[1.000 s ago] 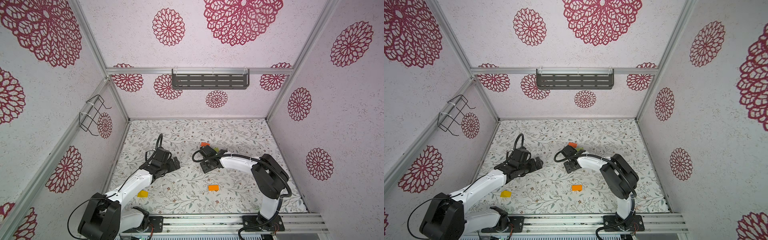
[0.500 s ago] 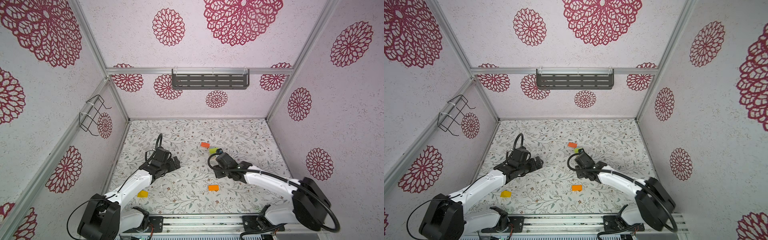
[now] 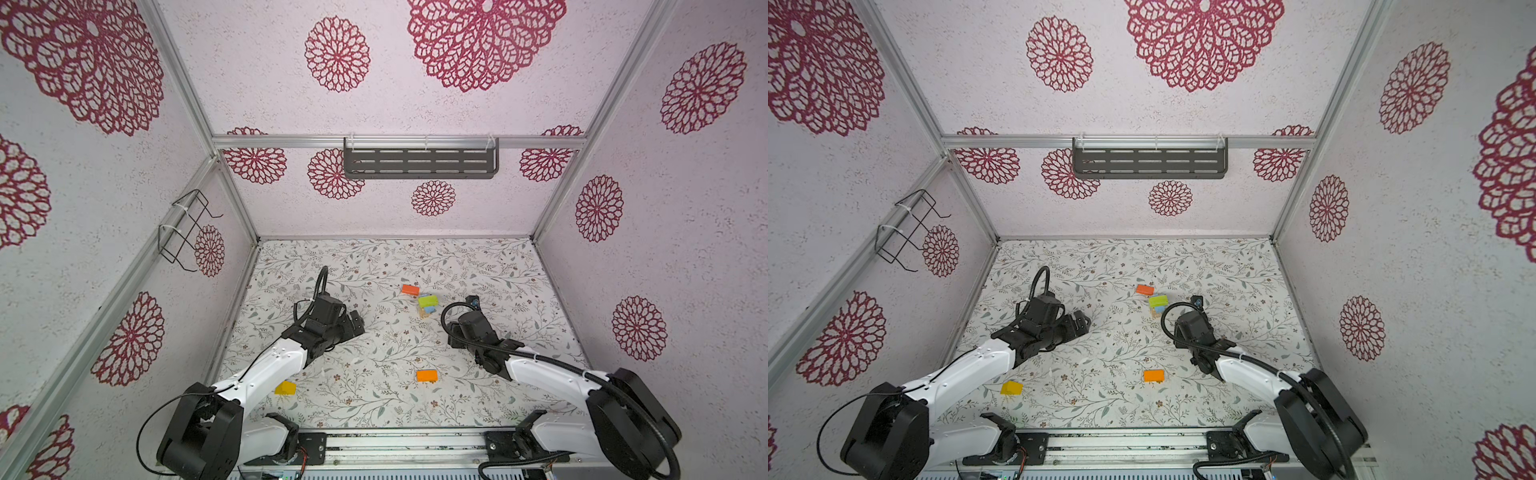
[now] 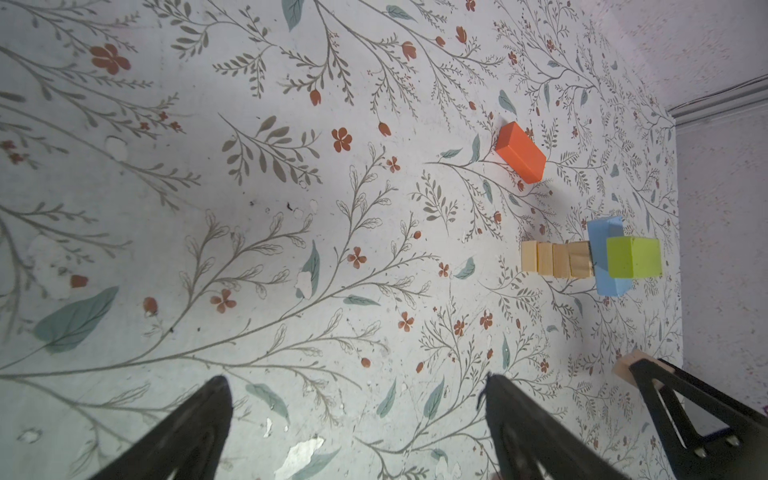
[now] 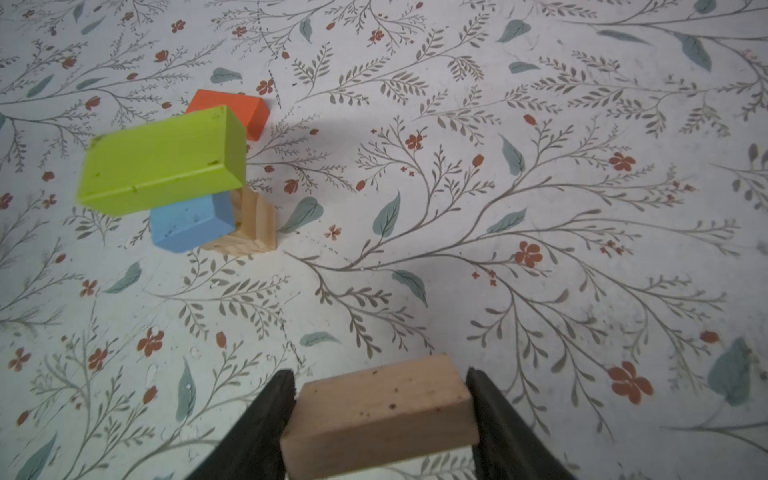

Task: Build the wood block tower

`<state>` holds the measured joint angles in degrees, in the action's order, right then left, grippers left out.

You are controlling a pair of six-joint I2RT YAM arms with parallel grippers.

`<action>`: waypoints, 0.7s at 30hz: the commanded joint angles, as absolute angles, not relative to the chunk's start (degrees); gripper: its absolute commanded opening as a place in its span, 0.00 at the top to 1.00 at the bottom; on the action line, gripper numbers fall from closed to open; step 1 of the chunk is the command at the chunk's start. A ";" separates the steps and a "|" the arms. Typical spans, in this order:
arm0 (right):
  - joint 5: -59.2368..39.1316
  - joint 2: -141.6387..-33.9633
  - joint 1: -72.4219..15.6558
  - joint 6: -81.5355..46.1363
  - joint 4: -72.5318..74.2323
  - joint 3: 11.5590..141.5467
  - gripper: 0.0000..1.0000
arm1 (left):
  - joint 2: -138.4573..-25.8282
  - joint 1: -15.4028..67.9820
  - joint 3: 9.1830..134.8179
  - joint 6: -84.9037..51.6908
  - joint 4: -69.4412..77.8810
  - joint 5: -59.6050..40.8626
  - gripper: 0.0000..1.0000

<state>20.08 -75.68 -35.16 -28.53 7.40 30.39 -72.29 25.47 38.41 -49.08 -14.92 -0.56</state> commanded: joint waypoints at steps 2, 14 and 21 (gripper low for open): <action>22.22 -78.90 -34.03 -27.78 18.05 30.67 0.54 | -74.10 25.95 38.05 -49.85 -11.66 0.34 0.02; 11.32 -88.59 -31.25 -29.55 7.26 39.33 0.36 | -76.47 26.08 37.93 -49.31 -9.93 0.00 0.02; 10.64 -83.95 -31.41 -30.13 4.59 36.41 0.23 | -75.03 26.05 37.00 -49.65 -9.89 -0.04 0.02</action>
<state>11.20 -87.92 -31.48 -29.17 7.07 37.23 -76.40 25.63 38.00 -49.34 -11.09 -0.56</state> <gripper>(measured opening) 0.757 0.976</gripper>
